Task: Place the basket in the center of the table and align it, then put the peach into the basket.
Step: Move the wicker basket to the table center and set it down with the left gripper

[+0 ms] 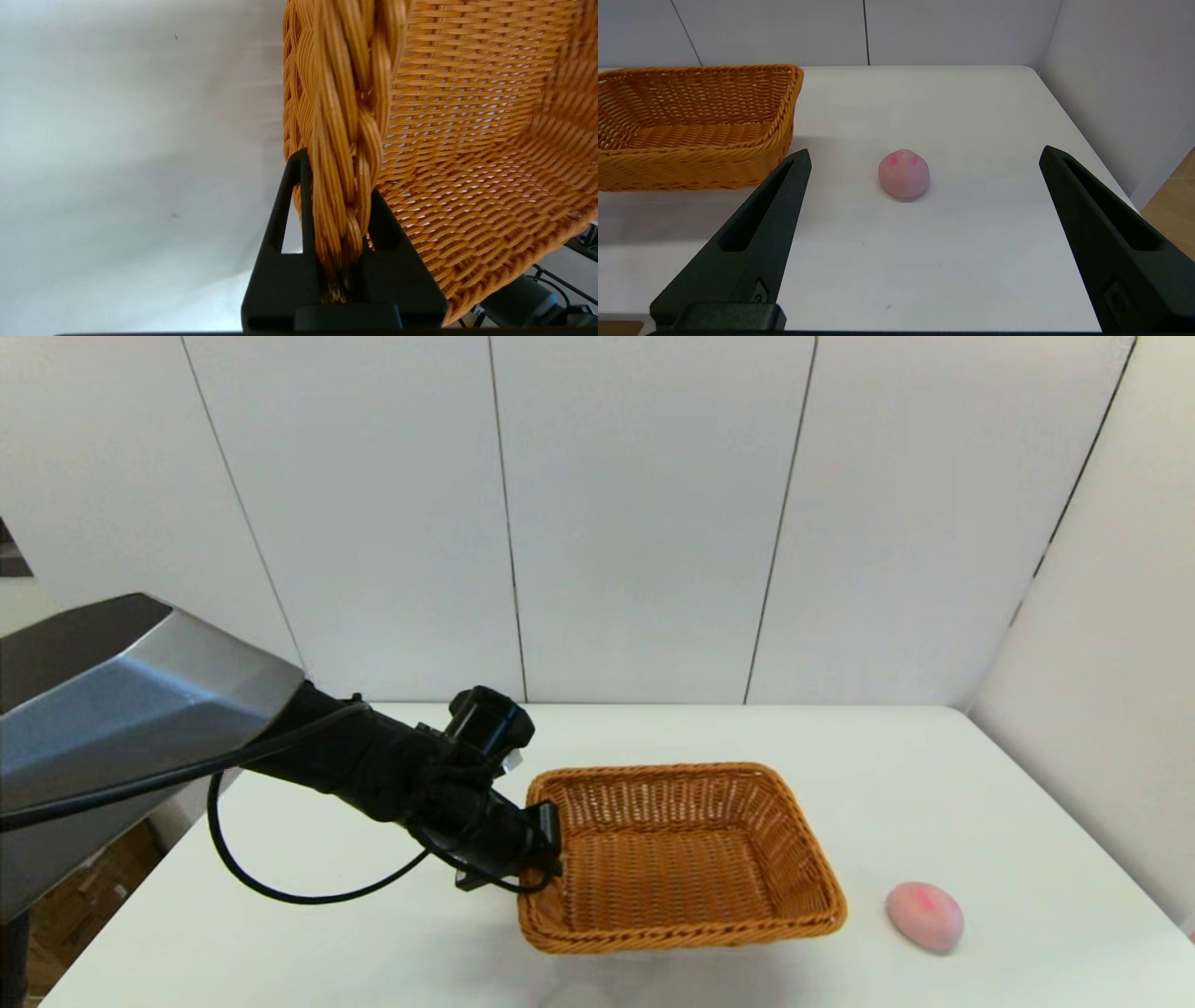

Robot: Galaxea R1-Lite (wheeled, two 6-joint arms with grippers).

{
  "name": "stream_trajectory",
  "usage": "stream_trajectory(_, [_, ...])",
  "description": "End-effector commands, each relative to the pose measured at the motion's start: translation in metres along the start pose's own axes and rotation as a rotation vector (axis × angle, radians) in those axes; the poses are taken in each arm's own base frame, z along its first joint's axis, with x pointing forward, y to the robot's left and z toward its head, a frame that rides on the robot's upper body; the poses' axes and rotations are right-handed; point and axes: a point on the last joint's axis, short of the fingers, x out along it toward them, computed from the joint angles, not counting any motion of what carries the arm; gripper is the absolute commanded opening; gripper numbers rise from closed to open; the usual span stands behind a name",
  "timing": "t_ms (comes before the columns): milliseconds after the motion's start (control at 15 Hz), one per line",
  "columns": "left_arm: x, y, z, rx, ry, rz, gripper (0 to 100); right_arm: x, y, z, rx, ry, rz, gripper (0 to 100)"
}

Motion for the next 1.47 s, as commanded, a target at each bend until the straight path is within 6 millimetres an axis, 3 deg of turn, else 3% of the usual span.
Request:
stream_trajectory(67, [0.0071, 0.0019, -0.0010, 0.005, 0.018, 0.010, 0, 0.0000, 0.0000, -0.0001, 0.000, -0.003, 0.001, 100])
stream_trajectory(1200, [0.0121, 0.0032, 0.0001, 0.022, 0.024, 0.017, 0, 0.0002, 0.0000, -0.0001, 0.000, -0.001, 0.001, 100])
stream_trajectory(1267, [0.0127, 0.0038, -0.0002, 0.021, 0.026, 0.018, 100, 0.0002, 0.0000, -0.0001, 0.000, -0.001, 0.001, 100])
stream_trajectory(1467, [0.0087, 0.0017, 0.0011, 0.026, 0.014, 0.009, 100, 0.0002, 0.0000, -0.0001, 0.000, -0.001, 0.001, 100])
